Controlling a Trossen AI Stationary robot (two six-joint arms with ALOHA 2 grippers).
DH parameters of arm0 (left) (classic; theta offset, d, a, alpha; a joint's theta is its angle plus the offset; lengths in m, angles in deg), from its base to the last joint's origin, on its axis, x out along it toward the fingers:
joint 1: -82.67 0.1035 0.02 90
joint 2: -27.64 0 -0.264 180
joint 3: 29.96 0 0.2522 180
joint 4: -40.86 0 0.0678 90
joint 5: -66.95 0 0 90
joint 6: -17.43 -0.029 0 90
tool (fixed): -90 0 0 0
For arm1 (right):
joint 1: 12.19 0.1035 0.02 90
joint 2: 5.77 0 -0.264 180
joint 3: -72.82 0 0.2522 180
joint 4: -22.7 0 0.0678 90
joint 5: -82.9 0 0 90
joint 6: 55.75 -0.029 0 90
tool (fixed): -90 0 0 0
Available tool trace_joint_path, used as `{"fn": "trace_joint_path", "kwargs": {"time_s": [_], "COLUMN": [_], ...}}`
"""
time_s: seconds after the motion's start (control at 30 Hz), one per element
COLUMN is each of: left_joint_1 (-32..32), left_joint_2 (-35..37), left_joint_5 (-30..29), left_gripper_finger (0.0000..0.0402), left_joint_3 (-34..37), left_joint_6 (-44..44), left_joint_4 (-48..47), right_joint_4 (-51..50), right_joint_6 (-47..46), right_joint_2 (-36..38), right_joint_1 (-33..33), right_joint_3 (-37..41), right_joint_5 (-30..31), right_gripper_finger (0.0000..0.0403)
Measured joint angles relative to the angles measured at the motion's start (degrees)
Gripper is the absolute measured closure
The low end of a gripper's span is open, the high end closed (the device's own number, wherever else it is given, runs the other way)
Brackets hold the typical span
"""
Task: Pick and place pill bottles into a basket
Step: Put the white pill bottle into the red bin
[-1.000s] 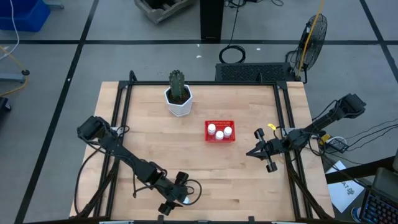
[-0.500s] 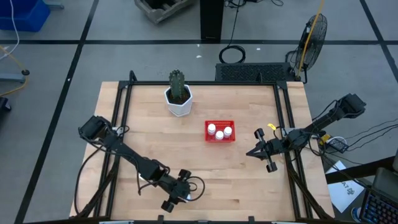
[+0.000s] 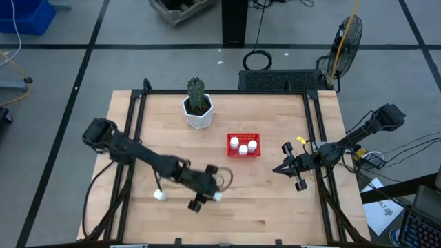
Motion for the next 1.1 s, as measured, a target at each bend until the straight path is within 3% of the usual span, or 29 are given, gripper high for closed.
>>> {"fn": "trace_joint_path", "kwargs": {"time_s": [0.2,0.33,0.63,0.87,1.1], "left_joint_1": [9.5,16.4,27.2,32.3,34.1], "left_joint_2": [6.3,6.2,1.9,-4.6,-11.1], "left_joint_5": [2.2,4.8,10.0,16.0,14.1], "left_gripper_finger": [0.0237,0.0225,0.0237,0.0232,0.0233], "left_joint_3": [-3.1,-8.1,-18.0,-19.9,-20.0], "left_joint_6": [-5.2,-5.9,-7.9,-8.1,-9.2], "left_joint_4": [-2.5,-7.1,-8.5,-6.2,-2.9], "right_joint_4": [0.0,0.0,-0.1,0.0,0.0], "right_joint_6": [0.0,0.0,0.0,0.0,0.0], "right_joint_2": [0.0,0.0,0.0,0.0,0.0], "right_joint_1": [0.0,0.0,0.0,0.0,0.0], "right_joint_3": [0.0,0.0,0.0,0.0,0.0], "right_joint_5": [0.0,0.0,0.0,0.0,0.0], "right_gripper_finger": [0.0399,0.0399,0.0398,0.0399,0.0399]}}
